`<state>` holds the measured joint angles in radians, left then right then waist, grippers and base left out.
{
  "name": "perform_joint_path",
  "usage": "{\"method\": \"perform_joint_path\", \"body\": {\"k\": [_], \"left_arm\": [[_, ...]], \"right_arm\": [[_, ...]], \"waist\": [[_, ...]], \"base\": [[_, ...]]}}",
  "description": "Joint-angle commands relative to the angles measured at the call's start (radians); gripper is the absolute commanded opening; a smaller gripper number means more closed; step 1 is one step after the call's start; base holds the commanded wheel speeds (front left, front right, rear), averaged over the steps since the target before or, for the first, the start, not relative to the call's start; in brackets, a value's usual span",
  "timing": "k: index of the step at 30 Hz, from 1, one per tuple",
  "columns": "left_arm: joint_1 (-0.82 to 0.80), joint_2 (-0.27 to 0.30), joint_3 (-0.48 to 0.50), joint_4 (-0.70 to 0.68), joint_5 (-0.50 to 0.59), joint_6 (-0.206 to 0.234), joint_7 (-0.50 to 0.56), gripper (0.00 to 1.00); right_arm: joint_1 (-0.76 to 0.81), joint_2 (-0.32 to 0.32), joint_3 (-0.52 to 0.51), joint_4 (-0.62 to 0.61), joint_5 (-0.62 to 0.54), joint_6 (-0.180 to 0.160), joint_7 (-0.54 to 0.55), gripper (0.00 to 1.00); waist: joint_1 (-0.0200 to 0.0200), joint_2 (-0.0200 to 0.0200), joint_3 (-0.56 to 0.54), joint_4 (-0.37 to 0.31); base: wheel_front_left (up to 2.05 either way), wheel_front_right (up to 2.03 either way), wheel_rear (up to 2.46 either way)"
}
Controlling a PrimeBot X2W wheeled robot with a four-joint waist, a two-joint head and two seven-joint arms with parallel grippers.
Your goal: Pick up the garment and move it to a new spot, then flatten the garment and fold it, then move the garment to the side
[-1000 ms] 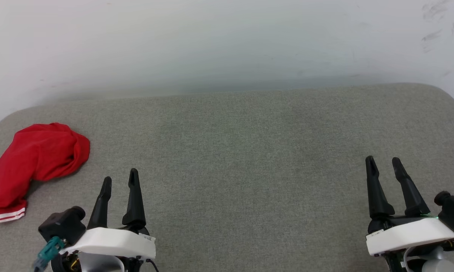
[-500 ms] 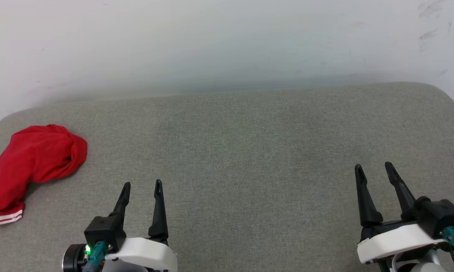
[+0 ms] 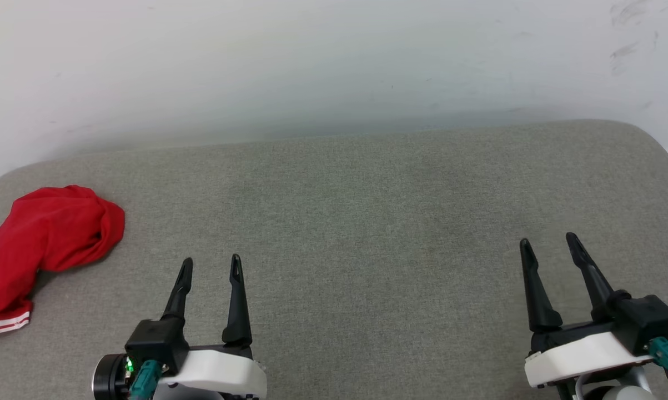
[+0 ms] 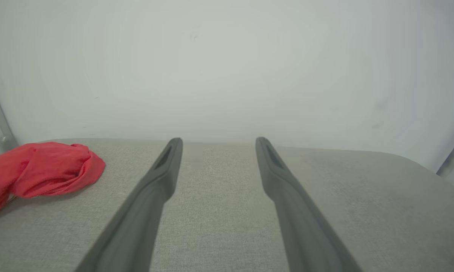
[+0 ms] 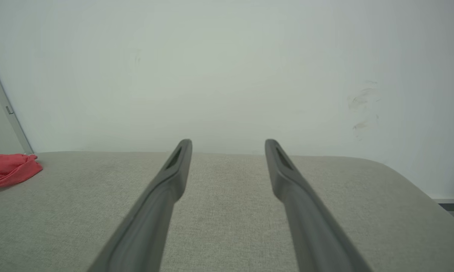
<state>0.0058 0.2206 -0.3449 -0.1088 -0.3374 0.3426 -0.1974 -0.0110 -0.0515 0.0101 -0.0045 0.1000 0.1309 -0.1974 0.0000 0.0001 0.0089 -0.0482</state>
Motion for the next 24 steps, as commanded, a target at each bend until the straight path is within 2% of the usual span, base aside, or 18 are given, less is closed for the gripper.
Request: {"method": "perform_joint_path", "body": {"k": [1, 4, 5, 10, 17, 24], "left_arm": [[0.013, -0.009, 0.017, -0.016, 0.017, -0.012, -0.010, 1.00], [0.030, -0.031, 0.056, -0.021, 0.032, -0.052, -0.016, 1.00], [0.030, -0.031, 0.056, -0.021, 0.032, -0.052, -0.016, 1.00], [0.071, -0.083, 0.133, 0.001, 0.034, -0.154, -0.027, 1.00], [0.102, -0.134, 0.209, 0.027, 0.115, -0.274, -0.039, 1.00], [0.116, -0.160, 0.244, 0.072, 0.178, -0.348, -0.054, 1.00]], "right_arm": [[0.010, 0.001, -0.006, -0.012, 0.013, 0.000, -0.010, 1.00], [0.013, 0.002, -0.014, -0.007, 0.035, 0.000, -0.016, 1.00], [0.013, 0.002, -0.014, -0.007, 0.035, 0.000, -0.016, 1.00], [0.025, 0.002, -0.023, 0.005, 0.057, 0.000, -0.026, 1.00], [0.033, 0.002, -0.018, 0.032, 0.046, 0.000, -0.040, 1.00], [0.039, 0.002, -0.011, 0.066, 0.013, 0.000, -0.053, 1.00]], "waist": [[0.0000, -0.0001, 0.000, 0.000], [0.0000, -0.0001, -0.002, -0.001], [0.0000, -0.0001, -0.002, -0.001], [0.0000, -0.0001, -0.005, -0.003], [0.0000, -0.0001, -0.008, -0.007], [0.0000, -0.0001, -0.009, -0.008]], "base": [[0.00, 0.00, 0.00], [0.00, 0.00, 0.00], [0.00, 0.00, 0.00], [0.00, 0.00, 0.00], [0.00, 0.00, 0.00], [0.00, 0.00, 0.00]]}}
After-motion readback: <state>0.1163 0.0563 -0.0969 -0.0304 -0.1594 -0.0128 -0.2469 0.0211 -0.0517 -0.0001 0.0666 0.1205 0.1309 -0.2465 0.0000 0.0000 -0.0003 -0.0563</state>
